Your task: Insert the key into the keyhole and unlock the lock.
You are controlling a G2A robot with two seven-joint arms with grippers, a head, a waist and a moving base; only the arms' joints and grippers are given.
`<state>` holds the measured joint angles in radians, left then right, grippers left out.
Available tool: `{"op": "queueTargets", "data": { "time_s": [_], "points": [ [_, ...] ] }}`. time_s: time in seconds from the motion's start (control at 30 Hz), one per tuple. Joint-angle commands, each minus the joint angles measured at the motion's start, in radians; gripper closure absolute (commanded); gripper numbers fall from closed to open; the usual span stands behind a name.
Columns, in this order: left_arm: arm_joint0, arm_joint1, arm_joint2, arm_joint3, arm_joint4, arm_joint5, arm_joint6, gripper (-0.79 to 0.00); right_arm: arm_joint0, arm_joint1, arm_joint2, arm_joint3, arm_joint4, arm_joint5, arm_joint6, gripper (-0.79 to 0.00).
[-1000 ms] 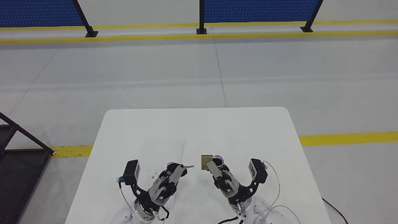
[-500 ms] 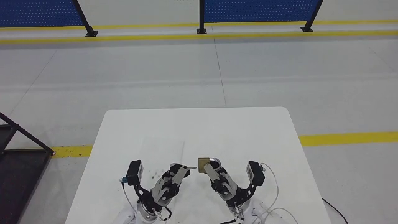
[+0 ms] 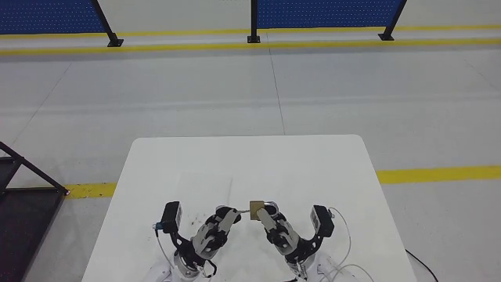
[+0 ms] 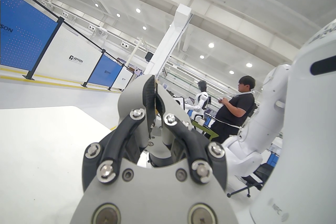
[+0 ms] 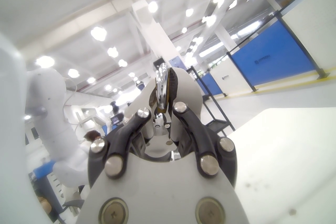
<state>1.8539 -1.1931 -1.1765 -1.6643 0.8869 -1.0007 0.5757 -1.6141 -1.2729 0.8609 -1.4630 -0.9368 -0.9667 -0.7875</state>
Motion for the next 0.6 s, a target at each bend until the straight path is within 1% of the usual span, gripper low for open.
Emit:
{"op": "queueTargets", "data": {
  "time_s": [0.0, 0.57],
  "points": [
    [-0.001, -0.001, 0.002, 0.001, -0.001, 0.002, 0.0, 0.0, -0.002, -0.001, 0.002, 0.0, -0.004, -0.002, -0.001, 0.0],
    [-0.004, -0.002, 0.002, 0.002, -0.003, -0.01, -0.006, 0.0, -0.004, -0.009, 0.015, 0.004, 0.003, 0.008, 0.002, 0.0]
  ]
}}
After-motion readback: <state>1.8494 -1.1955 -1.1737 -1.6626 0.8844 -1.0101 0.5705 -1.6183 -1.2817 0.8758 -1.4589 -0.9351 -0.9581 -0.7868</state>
